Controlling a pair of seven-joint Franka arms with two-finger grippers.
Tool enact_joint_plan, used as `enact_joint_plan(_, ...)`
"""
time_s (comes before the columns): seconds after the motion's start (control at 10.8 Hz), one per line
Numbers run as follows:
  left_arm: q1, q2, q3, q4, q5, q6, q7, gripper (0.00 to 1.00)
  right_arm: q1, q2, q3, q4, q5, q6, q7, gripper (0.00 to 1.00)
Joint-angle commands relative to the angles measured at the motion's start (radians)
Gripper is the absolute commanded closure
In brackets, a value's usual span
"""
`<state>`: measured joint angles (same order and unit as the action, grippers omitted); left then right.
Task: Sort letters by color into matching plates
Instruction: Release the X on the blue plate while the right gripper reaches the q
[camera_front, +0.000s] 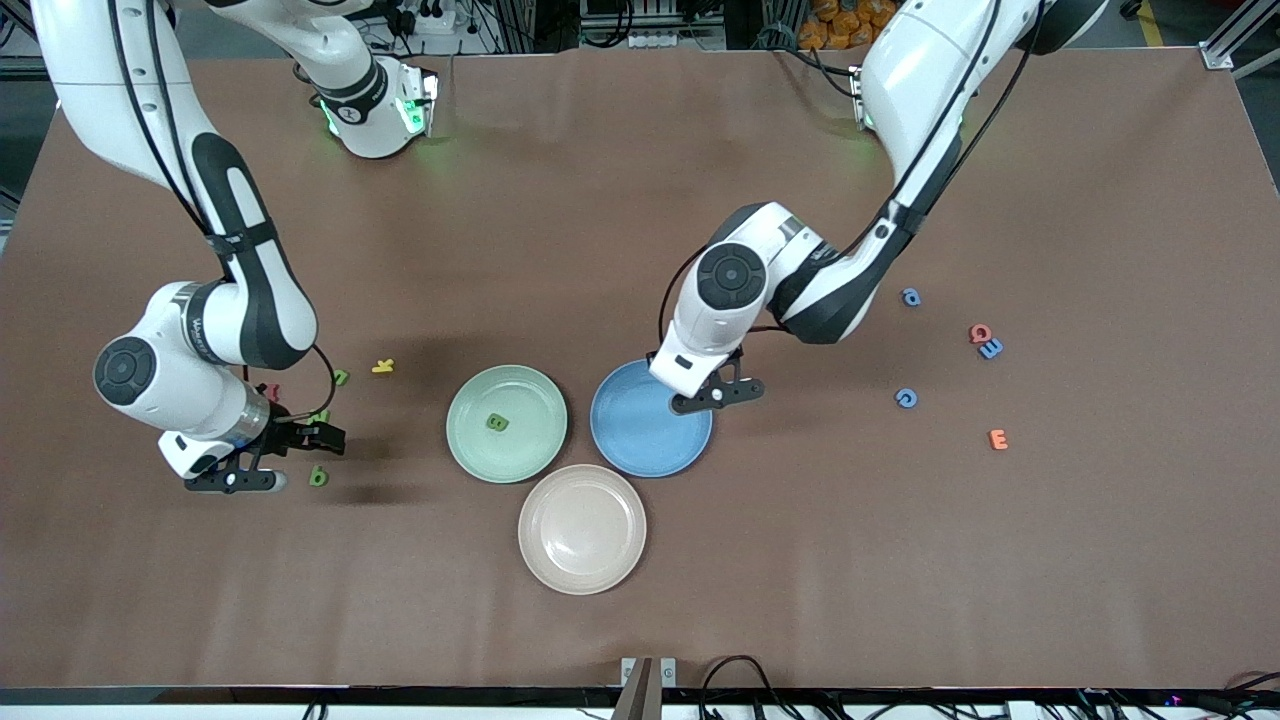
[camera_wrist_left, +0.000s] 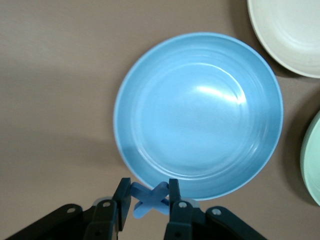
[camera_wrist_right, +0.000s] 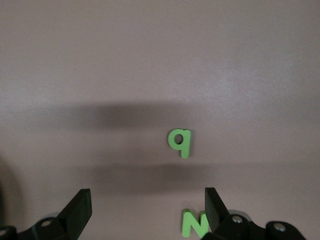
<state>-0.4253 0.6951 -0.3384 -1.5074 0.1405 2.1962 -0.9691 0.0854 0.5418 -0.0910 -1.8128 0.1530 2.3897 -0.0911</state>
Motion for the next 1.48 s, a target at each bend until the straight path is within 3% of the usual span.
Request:
enact_joint_plan(0.0, -0.102, 0.079, 0.080, 0.055, -0.012, 0.104, -0.057, 1.00, -0.033, 0.059, 0.013, 0.055, 0.002, 0.005, 0.004, 0.00)
enact_joint_plan(0.09, -0.128, 0.084, 0.113, 0.059, -0.013, 0.112, -0.057, 0.79, -0.039, 0.084, 0.013, 0.081, 0.002, 0.005, 0.004, 0.00)
enact_joint_plan(0.18, -0.124, 0.078, 0.116, 0.058, -0.009, 0.112, -0.042, 0.01, -0.039, 0.104, 0.013, 0.102, 0.003, 0.005, 0.004, 0.00)
enact_joint_plan(0.55, -0.093, 0.043, 0.119, 0.052, -0.001, 0.097, -0.034, 0.00, -0.045, 0.156, 0.013, 0.141, 0.003, 0.009, 0.005, 0.00)
enact_joint_plan(1.02, 0.104, -0.048, 0.116, 0.020, -0.002, -0.087, 0.220, 0.00, -0.044, 0.187, 0.013, 0.141, 0.002, 0.071, 0.002, 0.00)
enact_joint_plan(1.38, 0.262, -0.133, 0.113, -0.025, -0.002, -0.174, 0.421, 0.00, -0.044, 0.190, 0.013, 0.138, -0.006, 0.071, -0.004, 0.28)
